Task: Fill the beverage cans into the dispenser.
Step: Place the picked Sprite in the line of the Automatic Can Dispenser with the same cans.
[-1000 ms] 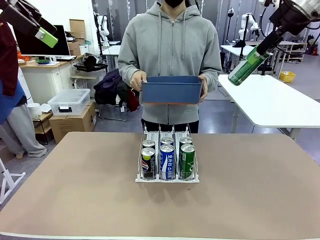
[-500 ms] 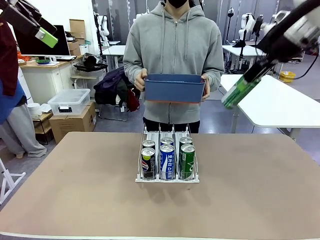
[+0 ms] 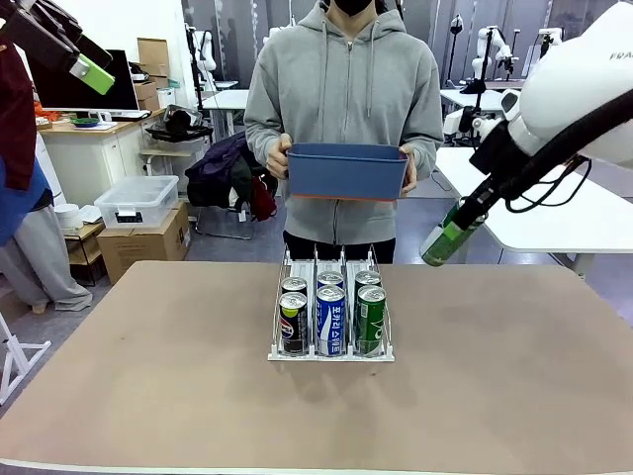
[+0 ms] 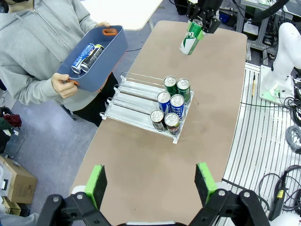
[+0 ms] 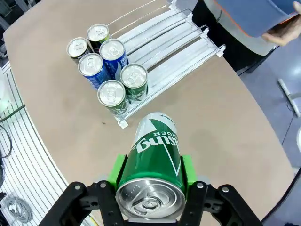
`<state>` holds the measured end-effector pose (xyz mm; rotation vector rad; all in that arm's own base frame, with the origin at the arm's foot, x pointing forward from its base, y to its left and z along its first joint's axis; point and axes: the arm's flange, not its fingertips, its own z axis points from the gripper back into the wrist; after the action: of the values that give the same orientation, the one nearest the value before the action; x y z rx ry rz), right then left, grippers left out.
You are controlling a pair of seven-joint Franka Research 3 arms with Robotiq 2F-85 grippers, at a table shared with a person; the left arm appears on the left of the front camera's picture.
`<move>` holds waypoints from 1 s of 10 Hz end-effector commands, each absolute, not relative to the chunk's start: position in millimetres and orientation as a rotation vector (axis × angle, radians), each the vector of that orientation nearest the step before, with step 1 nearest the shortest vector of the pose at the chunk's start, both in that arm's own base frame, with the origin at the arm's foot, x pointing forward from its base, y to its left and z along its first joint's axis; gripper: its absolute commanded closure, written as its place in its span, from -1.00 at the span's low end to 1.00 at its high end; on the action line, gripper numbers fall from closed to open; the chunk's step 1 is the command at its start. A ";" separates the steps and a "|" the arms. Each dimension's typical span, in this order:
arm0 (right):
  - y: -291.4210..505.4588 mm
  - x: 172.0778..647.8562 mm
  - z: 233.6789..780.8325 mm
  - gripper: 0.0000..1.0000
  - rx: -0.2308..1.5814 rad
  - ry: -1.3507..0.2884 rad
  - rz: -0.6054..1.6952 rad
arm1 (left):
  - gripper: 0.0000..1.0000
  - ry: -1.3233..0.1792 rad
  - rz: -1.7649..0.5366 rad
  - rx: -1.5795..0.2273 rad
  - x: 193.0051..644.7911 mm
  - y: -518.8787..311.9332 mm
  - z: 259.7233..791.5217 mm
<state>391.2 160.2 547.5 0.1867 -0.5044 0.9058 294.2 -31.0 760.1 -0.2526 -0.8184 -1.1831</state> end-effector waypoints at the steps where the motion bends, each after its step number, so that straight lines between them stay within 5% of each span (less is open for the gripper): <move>1: 158.2 388.6 545.7 -0.15 0.271 -0.483 0.926 | -1.00 -0.818 -1.182 -0.253 294.0 -30.8 759.7; 10: 180.0 365.2 543.2 -0.15 0.119 -0.523 0.853 | -1.00 -0.818 -1.182 -0.253 294.0 -30.8 759.7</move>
<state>381.0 167.6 543.6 0.1537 -0.4879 0.8911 294.1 -31.0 760.2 -0.2526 -0.8184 -1.1831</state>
